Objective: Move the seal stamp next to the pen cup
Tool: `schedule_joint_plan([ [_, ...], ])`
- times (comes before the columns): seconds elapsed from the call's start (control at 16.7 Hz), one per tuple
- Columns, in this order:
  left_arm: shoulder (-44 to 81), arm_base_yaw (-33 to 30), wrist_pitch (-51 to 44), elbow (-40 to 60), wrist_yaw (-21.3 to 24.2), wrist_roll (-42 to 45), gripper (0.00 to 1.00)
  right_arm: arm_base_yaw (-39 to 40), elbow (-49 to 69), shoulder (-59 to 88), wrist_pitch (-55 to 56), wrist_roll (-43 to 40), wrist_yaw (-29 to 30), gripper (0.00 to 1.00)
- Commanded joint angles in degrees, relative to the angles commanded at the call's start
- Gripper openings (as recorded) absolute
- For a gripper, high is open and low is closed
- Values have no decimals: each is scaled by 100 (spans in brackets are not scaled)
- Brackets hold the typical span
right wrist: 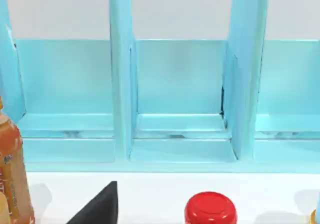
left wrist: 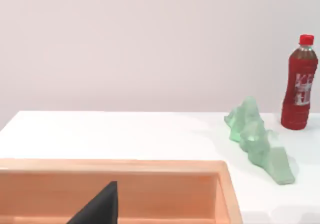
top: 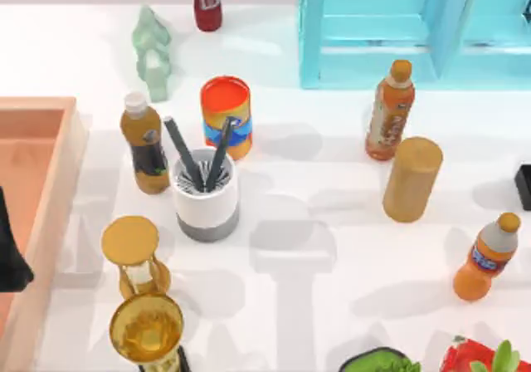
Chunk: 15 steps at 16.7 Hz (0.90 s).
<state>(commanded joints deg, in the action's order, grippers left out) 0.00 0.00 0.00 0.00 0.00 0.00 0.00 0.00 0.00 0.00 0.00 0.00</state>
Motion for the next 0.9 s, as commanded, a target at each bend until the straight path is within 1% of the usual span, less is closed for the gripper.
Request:
schedule_joint_plan([
  [0.24, 0, 0, 0, 0, 0, 0, 100, -3, 168, 176, -153, -2, 0, 100],
  [0.42, 0, 0, 0, 0, 0, 0, 100, -17, 862, 898, -748, -7, 1, 100],
  [0.66, 0, 0, 0, 0, 0, 0, 100, -44, 2508, 2651, -2001, -20, 3, 100],
  [0.9, 0, 0, 0, 0, 0, 0, 100, -79, 4601, 4978, -3547, -35, 5, 100],
])
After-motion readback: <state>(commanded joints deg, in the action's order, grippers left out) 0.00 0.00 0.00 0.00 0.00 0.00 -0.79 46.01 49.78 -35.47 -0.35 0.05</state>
